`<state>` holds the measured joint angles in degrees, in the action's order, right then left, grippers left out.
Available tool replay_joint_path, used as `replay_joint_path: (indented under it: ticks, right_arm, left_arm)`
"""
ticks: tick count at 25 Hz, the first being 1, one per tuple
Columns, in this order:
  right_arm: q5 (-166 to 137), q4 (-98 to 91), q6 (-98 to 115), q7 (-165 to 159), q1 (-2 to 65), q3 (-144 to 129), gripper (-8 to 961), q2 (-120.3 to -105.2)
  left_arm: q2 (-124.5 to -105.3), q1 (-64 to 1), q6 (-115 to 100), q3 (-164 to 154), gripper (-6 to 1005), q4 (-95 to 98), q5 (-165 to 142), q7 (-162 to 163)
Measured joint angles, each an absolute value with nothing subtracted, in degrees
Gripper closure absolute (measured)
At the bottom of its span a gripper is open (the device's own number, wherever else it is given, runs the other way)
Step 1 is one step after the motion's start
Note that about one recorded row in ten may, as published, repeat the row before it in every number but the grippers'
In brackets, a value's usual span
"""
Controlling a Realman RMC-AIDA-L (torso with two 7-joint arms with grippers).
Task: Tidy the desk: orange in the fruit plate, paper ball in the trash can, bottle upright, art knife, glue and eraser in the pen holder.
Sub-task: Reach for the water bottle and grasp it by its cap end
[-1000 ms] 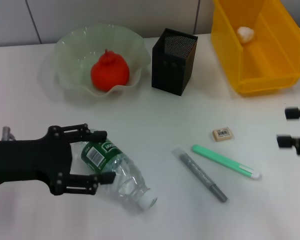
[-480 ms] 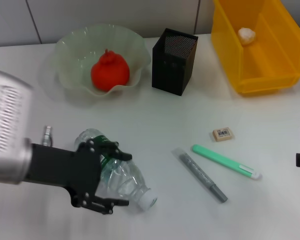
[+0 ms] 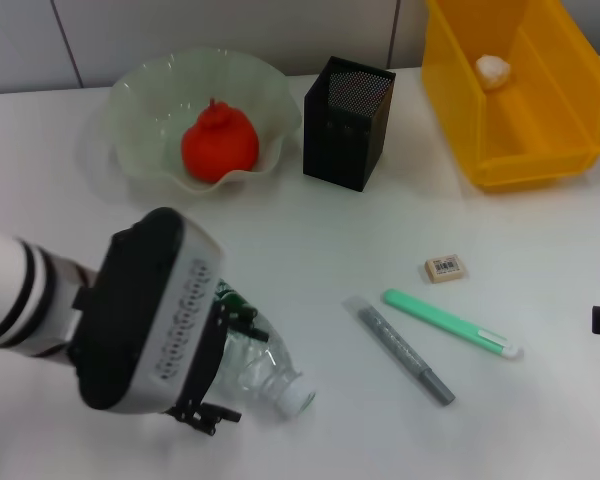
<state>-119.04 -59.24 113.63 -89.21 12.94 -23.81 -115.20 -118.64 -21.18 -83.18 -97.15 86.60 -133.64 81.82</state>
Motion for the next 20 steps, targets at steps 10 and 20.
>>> replay_joint_path:
  ticks: [10, 20]
  right_arm:
    - [-119.03, -56.05, 111.57, -89.2, 13.47, -23.69, 168, -113.58]
    - [-119.0, -54.59, 110.8, -88.59, 13.54, -23.64, 169, -113.32]
  left_arm:
    - [-118.25, -23.68, -82.87, -105.74, 173, 94.48, -138.37, 85.3]
    - [-118.01, -24.44, -75.6, -117.97, 190, 98.24, -146.64, 86.55]
